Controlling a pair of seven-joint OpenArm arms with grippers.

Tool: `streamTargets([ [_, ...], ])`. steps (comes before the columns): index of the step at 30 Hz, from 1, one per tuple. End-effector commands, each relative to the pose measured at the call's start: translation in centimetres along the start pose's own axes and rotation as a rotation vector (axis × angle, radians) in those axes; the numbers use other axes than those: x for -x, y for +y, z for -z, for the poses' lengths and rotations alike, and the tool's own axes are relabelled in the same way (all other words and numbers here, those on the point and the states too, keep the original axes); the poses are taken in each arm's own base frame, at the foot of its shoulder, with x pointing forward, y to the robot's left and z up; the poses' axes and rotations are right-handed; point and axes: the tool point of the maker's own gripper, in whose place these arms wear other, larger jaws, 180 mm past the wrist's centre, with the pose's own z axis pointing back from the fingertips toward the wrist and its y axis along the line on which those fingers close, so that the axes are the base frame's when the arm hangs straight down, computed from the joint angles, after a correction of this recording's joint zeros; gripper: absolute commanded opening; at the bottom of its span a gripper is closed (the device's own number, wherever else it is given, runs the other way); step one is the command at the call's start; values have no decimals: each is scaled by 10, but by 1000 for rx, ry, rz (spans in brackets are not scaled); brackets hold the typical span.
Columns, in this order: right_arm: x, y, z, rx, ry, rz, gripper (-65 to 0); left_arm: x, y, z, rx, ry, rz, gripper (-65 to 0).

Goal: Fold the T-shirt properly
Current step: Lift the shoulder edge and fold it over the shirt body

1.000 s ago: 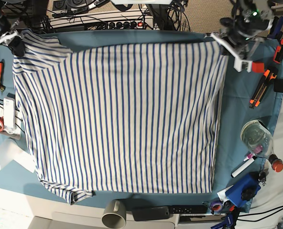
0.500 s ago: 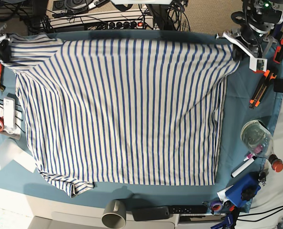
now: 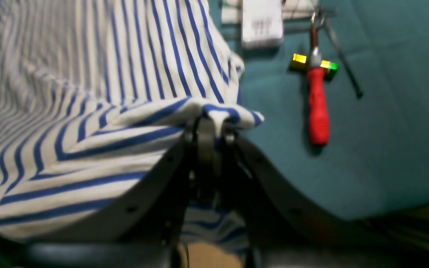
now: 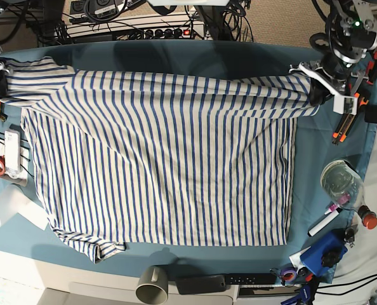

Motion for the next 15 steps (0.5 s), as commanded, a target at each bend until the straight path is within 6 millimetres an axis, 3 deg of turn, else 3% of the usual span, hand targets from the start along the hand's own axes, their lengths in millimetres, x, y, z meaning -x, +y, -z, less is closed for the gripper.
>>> streamTargets([
  [1,-23,1,0,5,-53,-46,-650,-10,5,1,-14,-36,5,-650],
  [10,-47,18,38,48,-58,-127,-650,-25,12,21,-8,-74,-11,-650],
  [15,-60,17,45,83,-83,-142,-650,-34,-2,26,43,-91,79,-650],
])
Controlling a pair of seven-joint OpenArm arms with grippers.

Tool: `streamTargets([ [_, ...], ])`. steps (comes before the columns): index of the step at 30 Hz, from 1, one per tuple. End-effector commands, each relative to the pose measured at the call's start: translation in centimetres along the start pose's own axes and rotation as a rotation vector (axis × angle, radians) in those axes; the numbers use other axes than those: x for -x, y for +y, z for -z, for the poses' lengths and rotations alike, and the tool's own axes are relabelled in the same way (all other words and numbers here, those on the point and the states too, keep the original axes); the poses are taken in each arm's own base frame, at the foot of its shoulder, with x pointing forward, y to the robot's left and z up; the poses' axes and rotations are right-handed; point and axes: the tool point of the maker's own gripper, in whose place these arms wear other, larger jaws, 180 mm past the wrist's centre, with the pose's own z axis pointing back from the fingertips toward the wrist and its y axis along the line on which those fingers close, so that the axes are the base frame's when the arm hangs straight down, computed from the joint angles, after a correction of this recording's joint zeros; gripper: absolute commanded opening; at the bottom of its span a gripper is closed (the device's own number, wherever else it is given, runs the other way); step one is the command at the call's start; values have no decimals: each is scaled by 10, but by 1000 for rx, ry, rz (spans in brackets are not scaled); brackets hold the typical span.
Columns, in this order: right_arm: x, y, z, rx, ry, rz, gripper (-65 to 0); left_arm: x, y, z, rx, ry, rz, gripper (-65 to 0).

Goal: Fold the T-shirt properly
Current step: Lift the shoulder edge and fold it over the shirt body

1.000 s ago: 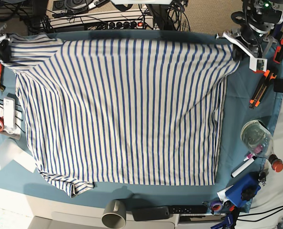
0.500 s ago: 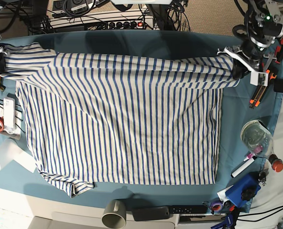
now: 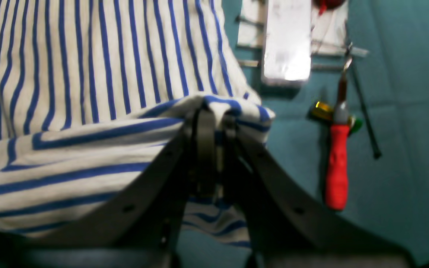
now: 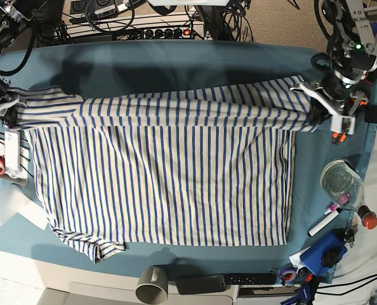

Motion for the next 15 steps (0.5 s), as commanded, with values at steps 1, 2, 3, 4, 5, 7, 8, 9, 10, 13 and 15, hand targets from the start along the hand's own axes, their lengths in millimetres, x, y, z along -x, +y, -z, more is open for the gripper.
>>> streamTargets([
  [1,-23,-8,-5,33,-62,-31,-650,-11,-2,0,1,-38,27,-650],
  [2,-25,-9,-5,37,-69,-31,-650,-13,-6,2,5,-37,46,-650],
  [3,-26,-9,-5,37,-74,-28,-650,-16,-9,5,6,-41,64,-650],
  [4,-27,-9,-4,37,-77,-28,-650,-20,-12,7,11,-51,77,-650],
  [5,-28,-9,-4,38,-78,-28,-650,-24,-16,10,20,-62,85,-650],
  [7,-27,-11,-4,50,-70,-34,-650,-31,-25,14,44,-79,96,-650],
  [8,-26,-13,-4,58,-65,-38,-650,-33,-27,17,47,-81,106,-650],
  [9,-25,-14,-4,63,-62,-40,-650,-35,-29,21,47,-80,118,-650],
  [10,-25,-15,-4,68,-61,-38,-650,-36,-30,25,47,-79,125,-650],
  [13,-26,-17,-5,81,-65,-33,-650,-39,-32,37,56,-73,124,-650],
  [15,-26,-17,-5,82,-70,-33,-650,-39,-30,46,59,-62,113,-650],
])
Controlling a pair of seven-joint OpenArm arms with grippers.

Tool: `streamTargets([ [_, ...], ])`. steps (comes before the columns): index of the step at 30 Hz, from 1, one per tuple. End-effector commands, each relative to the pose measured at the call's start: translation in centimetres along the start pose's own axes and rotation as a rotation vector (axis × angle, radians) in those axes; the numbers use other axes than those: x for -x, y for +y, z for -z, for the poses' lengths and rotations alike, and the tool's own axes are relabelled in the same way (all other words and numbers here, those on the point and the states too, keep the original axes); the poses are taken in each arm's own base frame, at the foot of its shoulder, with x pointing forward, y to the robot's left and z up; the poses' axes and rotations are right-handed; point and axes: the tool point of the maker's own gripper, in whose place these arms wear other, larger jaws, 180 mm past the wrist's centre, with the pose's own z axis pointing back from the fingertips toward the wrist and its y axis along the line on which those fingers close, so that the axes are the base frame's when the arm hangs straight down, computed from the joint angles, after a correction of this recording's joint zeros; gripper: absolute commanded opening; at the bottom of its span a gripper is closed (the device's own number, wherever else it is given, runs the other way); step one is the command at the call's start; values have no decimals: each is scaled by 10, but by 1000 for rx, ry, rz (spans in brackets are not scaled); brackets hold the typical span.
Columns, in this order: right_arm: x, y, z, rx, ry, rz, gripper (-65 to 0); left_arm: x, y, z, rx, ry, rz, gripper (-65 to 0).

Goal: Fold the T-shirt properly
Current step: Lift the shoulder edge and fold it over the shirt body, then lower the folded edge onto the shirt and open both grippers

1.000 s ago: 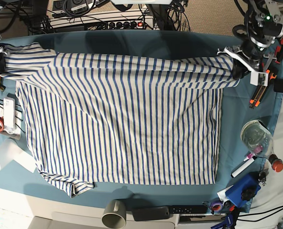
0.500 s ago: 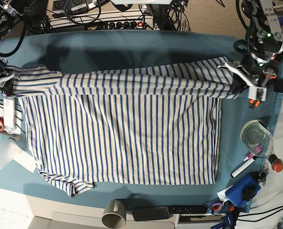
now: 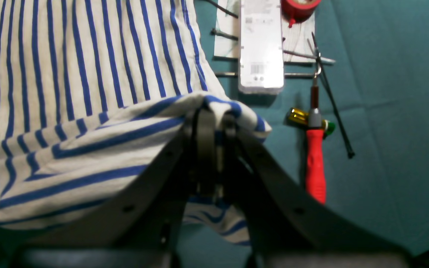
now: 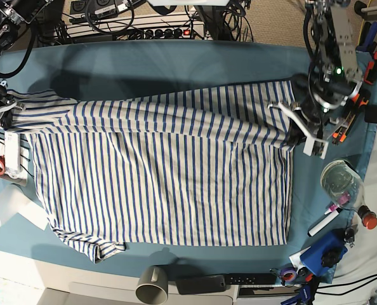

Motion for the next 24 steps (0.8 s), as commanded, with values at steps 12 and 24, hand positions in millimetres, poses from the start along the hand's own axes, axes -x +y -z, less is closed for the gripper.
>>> streamTargets([
  [12,-28,-5,3,57,-59,-61,-650,-31,16,23,-9,-55,-9,-650],
  [24,-40,21,40,101,-18,-169,-650,-39,17,22,-10,-92,-1,-650],
])
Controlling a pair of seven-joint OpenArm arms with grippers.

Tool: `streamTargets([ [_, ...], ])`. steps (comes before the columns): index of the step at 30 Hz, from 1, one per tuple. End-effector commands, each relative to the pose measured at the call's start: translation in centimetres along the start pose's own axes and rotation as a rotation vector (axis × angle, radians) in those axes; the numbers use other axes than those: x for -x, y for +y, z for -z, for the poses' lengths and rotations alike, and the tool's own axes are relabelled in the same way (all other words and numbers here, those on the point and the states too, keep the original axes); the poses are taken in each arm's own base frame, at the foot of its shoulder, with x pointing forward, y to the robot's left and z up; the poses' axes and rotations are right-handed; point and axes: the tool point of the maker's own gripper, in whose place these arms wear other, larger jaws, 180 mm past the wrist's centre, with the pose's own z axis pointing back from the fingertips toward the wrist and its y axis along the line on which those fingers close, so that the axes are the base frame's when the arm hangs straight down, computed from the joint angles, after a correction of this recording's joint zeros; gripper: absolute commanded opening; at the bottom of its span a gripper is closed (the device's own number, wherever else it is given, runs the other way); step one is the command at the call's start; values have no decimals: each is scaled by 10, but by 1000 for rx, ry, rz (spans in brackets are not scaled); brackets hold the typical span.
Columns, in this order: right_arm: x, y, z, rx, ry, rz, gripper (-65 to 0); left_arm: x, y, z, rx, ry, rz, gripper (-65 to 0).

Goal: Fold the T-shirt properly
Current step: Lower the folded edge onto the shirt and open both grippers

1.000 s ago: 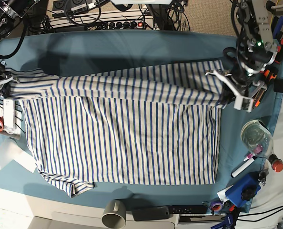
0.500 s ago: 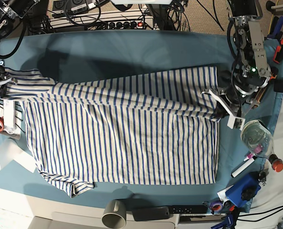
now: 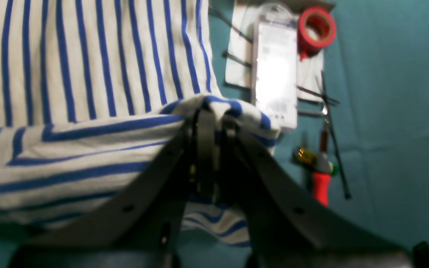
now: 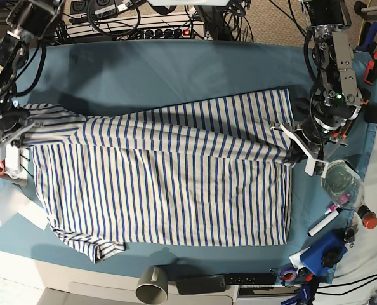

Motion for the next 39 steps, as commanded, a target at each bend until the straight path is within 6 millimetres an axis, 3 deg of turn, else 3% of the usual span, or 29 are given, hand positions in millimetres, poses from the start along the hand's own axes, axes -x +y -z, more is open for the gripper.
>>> streamTargets([
  [1,-19,-13,-1,29,-51,4,-650,-19,1,-2,-1,-58,19,-650],
  [9,-14,-15,30,-17,1,135,-650,-29,-24,17,52,-46,127,-650],
  [18,-33,-16,31,-19,-46,147,-650,-29,-7,52,18,17,83,-650],
  [23,-34,-17,31,-17,-50,145,-650,-36,-4,57,14,11,79,-650],
  [29,-34,-17,31,-17,-50,145,-650,-22,-2,62,16,53,63,-650],
  [34,-34,-14,32,-21,-50,139,-650,-22,-2,63,17,52,62,-650],
  [39,-29,-3,49,-50,0,139,-650,-22,-2,63,17,51,62,-650],
])
